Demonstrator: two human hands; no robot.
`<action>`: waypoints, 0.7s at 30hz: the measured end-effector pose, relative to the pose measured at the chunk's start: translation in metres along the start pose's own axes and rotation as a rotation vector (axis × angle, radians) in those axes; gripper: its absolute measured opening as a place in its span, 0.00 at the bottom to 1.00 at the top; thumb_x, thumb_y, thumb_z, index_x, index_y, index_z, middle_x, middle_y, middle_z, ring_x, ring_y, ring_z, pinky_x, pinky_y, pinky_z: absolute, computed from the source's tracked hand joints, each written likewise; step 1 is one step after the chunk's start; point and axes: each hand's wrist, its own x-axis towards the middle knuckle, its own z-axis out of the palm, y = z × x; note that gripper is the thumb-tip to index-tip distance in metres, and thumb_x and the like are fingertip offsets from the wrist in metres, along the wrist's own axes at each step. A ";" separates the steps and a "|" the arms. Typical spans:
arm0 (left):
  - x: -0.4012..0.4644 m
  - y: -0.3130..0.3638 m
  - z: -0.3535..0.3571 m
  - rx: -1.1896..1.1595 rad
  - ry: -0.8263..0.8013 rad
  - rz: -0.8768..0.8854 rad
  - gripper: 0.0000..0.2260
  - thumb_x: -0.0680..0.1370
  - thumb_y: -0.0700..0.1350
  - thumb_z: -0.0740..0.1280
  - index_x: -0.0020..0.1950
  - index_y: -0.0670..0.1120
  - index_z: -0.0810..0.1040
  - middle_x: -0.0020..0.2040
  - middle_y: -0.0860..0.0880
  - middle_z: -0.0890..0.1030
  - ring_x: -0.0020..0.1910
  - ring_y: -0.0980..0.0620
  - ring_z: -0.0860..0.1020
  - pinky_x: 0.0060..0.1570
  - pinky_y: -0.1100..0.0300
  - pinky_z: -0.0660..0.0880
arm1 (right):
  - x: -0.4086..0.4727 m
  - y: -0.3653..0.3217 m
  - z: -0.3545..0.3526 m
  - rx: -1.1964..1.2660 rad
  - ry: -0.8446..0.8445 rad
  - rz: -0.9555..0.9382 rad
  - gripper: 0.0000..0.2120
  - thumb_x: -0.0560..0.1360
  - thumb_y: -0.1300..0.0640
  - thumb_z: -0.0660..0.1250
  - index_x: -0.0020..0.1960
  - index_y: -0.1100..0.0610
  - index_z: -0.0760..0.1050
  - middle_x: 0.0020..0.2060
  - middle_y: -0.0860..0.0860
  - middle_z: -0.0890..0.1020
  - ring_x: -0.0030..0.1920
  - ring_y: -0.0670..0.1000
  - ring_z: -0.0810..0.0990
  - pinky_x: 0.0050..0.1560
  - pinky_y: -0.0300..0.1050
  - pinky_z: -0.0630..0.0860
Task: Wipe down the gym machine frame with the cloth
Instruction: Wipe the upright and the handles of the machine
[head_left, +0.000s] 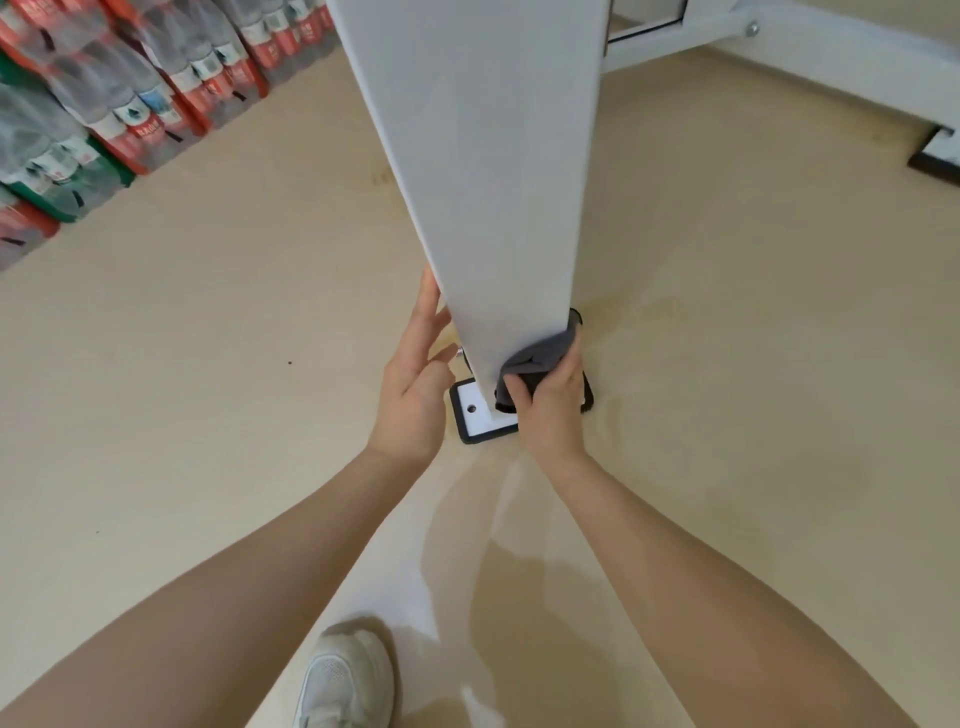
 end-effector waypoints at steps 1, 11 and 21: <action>0.000 -0.001 0.001 -0.005 0.008 0.001 0.38 0.65 0.35 0.51 0.75 0.55 0.55 0.70 0.67 0.63 0.68 0.63 0.65 0.57 0.72 0.69 | -0.001 0.001 0.004 0.013 0.011 0.018 0.42 0.74 0.60 0.68 0.76 0.58 0.42 0.73 0.56 0.57 0.73 0.55 0.57 0.70 0.46 0.58; -0.001 0.002 -0.002 -0.163 -0.035 -0.007 0.38 0.64 0.31 0.50 0.75 0.48 0.57 0.64 0.63 0.72 0.63 0.63 0.72 0.55 0.68 0.72 | -0.037 -0.020 0.061 -0.091 0.104 -0.320 0.34 0.79 0.50 0.55 0.71 0.51 0.33 0.70 0.53 0.32 0.73 0.55 0.36 0.70 0.34 0.33; 0.007 0.004 -0.034 0.038 -0.209 -0.021 0.40 0.61 0.33 0.50 0.74 0.54 0.57 0.70 0.61 0.66 0.68 0.58 0.67 0.67 0.65 0.63 | -0.037 -0.027 0.070 0.300 0.031 0.119 0.40 0.77 0.68 0.57 0.73 0.50 0.31 0.73 0.51 0.32 0.74 0.47 0.42 0.64 0.29 0.49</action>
